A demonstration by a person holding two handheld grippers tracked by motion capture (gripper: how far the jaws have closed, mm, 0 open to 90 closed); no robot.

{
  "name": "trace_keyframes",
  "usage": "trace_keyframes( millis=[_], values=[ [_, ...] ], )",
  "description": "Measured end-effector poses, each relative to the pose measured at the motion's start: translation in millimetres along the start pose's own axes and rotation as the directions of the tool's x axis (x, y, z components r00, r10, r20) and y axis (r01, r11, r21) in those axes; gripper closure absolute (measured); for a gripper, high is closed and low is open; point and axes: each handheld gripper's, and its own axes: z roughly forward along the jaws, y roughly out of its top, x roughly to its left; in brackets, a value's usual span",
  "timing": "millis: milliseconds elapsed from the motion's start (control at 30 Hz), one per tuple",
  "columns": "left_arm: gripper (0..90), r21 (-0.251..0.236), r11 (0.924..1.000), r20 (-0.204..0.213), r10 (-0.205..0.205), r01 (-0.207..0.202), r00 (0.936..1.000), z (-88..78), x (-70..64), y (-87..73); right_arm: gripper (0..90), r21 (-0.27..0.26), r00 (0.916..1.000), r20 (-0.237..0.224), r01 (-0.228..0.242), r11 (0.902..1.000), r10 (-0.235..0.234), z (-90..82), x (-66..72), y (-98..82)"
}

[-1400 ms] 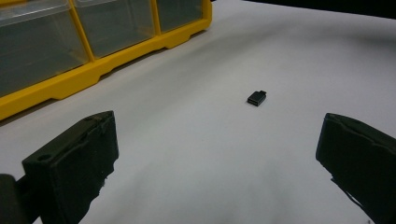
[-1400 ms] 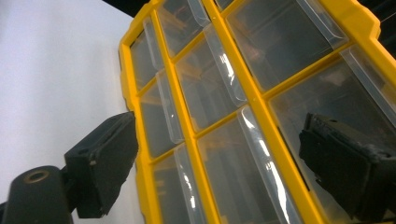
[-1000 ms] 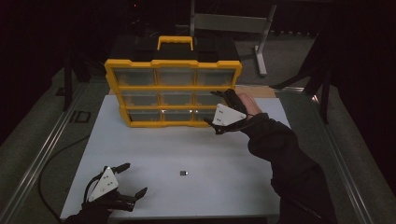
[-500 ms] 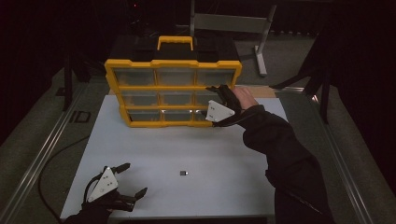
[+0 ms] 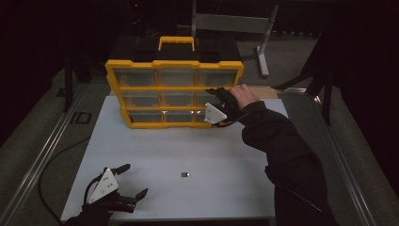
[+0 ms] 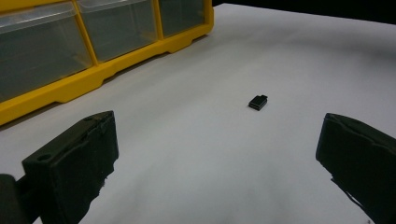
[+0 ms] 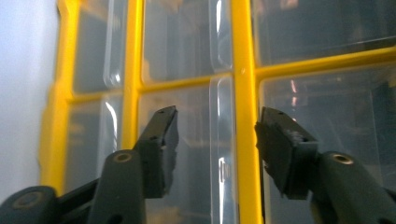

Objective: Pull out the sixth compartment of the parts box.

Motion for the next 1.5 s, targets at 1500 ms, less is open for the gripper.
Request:
trace_keyframes(
  millis=[1500],
  values=[
    [0.0,0.01,0.9997,0.014,0.02,-0.02,0.9997,3.8,-1.9,0.7,69.7,0.246,0.9875,0.091,0.103,0.9637,-0.129,27.1,16.5,35.4]
  ],
)
